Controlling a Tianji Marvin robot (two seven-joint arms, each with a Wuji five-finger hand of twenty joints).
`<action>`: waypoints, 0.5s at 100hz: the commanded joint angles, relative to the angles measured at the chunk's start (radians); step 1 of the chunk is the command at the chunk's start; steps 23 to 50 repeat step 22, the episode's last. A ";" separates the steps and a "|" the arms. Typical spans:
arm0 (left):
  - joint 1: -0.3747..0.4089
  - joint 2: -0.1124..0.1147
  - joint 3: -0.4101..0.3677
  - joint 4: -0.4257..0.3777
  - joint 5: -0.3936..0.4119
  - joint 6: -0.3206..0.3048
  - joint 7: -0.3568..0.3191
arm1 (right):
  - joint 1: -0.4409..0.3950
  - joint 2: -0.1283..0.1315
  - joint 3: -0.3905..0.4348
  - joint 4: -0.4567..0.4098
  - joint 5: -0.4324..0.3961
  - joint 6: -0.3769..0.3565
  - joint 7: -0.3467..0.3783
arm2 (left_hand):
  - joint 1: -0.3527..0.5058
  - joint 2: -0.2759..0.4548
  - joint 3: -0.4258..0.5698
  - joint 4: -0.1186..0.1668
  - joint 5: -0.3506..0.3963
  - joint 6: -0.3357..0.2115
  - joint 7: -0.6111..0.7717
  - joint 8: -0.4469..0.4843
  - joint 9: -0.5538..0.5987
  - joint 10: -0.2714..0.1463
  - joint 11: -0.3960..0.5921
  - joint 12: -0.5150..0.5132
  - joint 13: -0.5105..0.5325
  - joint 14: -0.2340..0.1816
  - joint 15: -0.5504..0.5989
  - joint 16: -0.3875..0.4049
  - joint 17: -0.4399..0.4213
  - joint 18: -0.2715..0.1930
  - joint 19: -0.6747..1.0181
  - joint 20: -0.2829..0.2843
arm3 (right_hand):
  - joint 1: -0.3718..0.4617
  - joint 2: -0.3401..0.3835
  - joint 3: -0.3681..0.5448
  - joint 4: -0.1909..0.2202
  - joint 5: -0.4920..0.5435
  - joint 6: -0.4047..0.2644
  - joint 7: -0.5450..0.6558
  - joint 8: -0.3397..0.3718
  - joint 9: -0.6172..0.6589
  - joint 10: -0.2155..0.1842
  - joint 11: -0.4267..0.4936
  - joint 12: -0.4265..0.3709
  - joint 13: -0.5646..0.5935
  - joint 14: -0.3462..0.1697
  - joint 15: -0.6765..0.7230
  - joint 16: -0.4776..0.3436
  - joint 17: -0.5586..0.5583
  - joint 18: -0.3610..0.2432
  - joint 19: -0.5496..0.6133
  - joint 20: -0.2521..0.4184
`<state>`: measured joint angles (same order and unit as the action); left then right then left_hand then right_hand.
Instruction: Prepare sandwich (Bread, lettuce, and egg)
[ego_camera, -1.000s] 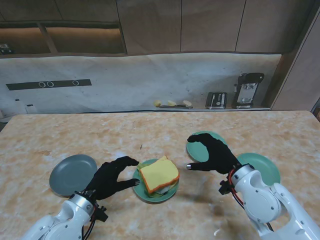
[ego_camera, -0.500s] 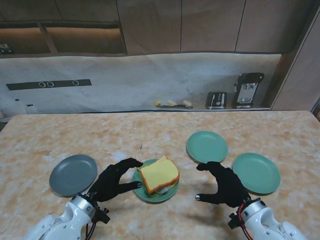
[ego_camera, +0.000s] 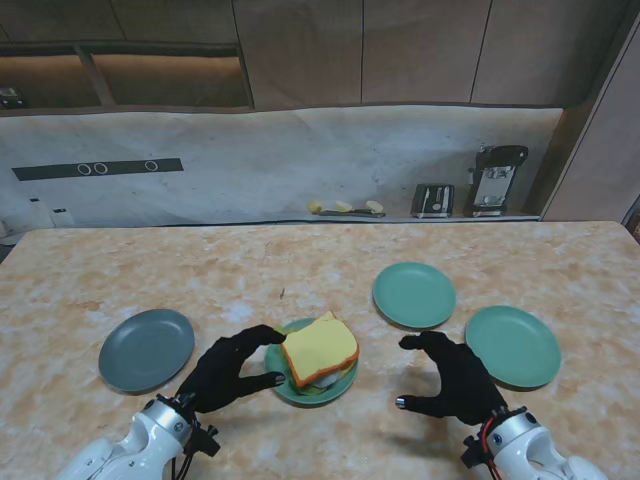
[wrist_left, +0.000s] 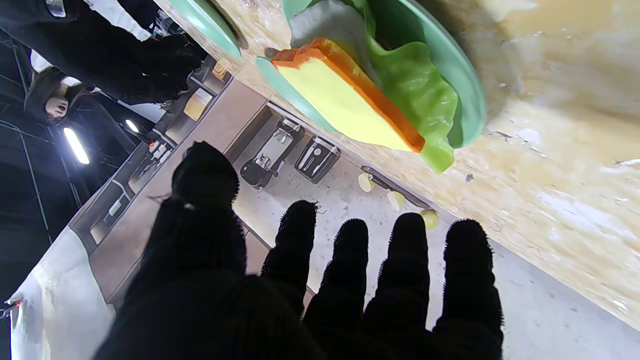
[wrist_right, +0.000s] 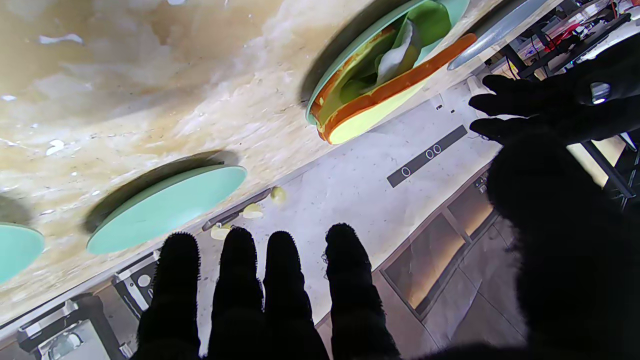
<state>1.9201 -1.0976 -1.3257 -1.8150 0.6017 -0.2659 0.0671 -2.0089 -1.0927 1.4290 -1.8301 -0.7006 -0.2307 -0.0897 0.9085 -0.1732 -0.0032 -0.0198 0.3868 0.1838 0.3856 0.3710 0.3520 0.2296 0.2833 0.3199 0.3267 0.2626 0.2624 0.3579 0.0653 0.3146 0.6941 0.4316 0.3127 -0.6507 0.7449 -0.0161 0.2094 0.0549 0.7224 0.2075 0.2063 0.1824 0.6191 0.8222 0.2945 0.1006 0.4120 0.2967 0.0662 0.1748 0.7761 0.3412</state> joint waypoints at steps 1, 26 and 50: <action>0.005 -0.003 -0.001 -0.009 0.001 0.000 -0.016 | -0.005 -0.007 0.002 -0.008 0.000 0.001 0.013 | 0.018 0.032 -0.012 -0.001 -0.016 -0.020 0.019 0.002 -0.013 -0.018 0.011 0.009 -0.012 -0.018 0.005 -0.010 -0.017 -0.012 0.003 -0.022 | -0.039 0.018 0.004 0.018 0.002 -0.001 0.003 0.002 0.024 -0.025 0.011 -0.514 0.014 -0.020 -0.003 -0.010 -0.019 0.002 -0.014 -0.014; -0.009 -0.001 0.004 -0.006 -0.002 0.013 -0.032 | 0.008 -0.007 0.010 -0.012 0.025 0.008 0.038 | 0.018 0.032 -0.012 -0.001 -0.011 -0.021 0.020 0.002 -0.009 -0.018 0.009 0.010 -0.012 -0.017 0.004 -0.008 -0.022 -0.011 0.000 -0.022 | -0.026 0.005 0.002 0.019 0.004 -0.002 0.000 0.002 0.030 -0.029 0.009 -0.514 0.014 -0.022 -0.005 -0.010 -0.031 0.004 -0.024 -0.016; -0.009 -0.001 0.004 -0.006 -0.002 0.013 -0.032 | 0.008 -0.007 0.010 -0.012 0.025 0.008 0.038 | 0.018 0.032 -0.012 -0.001 -0.011 -0.021 0.020 0.002 -0.009 -0.018 0.009 0.010 -0.012 -0.017 0.004 -0.008 -0.022 -0.011 0.000 -0.022 | -0.026 0.005 0.002 0.019 0.004 -0.002 0.000 0.002 0.030 -0.029 0.009 -0.514 0.014 -0.022 -0.005 -0.010 -0.031 0.004 -0.024 -0.016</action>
